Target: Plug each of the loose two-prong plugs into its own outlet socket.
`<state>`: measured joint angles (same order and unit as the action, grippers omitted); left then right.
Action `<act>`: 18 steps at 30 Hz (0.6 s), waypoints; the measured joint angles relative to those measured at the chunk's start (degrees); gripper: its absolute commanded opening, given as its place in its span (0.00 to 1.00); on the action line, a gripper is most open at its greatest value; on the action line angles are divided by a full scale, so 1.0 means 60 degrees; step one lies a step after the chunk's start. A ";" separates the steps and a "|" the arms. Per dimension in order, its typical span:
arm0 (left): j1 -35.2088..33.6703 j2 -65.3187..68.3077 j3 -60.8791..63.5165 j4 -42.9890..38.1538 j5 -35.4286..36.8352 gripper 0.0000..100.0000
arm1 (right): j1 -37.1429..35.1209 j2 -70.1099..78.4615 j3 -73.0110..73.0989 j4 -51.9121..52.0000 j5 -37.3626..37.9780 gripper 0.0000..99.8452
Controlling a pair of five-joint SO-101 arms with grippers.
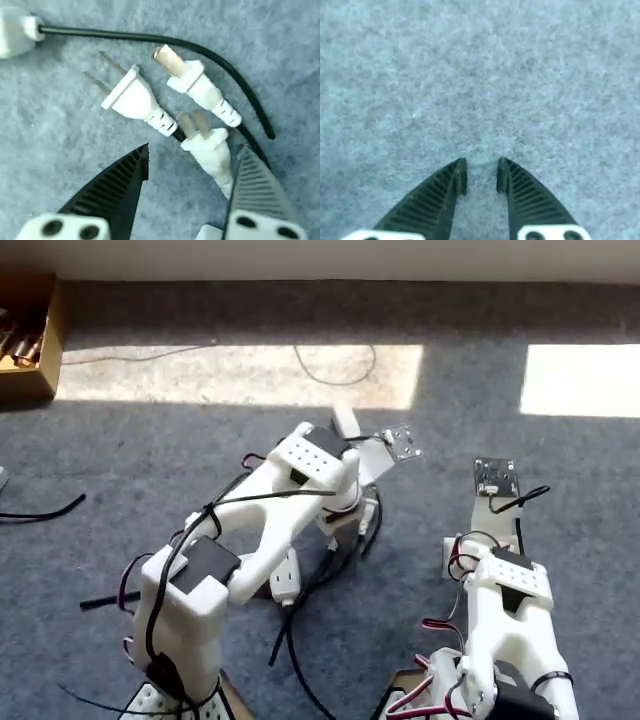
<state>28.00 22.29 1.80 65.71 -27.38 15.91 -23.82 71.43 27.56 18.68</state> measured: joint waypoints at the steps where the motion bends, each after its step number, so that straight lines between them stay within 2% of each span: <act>1: 0.0044 0.0000 -0.0205 0.0015 -0.0117 0.05 | 0.0000 0.0000 0.0000 0.0000 0.0000 0.12; 5: 0.0073 0.0088 -0.1363 0.1099 -0.0542 0.00 | 0.0000 0.0000 0.0000 0.0000 0.0000 0.12; 8: 0.0234 0.0132 -0.1832 0.1890 -0.0571 0.00 | 0.0000 0.0000 0.0000 0.0000 0.0000 0.12; 15: 0.0308 0.0147 -0.2110 0.2623 -0.0586 0.00 | 0.0000 0.0000 0.0000 0.0000 0.0000 0.12; 18: 0.0366 0.0103 -0.3136 0.3473 -0.0293 0.00 | 0.0000 0.0000 0.0000 0.0000 0.0000 0.12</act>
<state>30.20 22.90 -17.01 86.55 -29.14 15.91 -23.82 71.43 27.56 18.68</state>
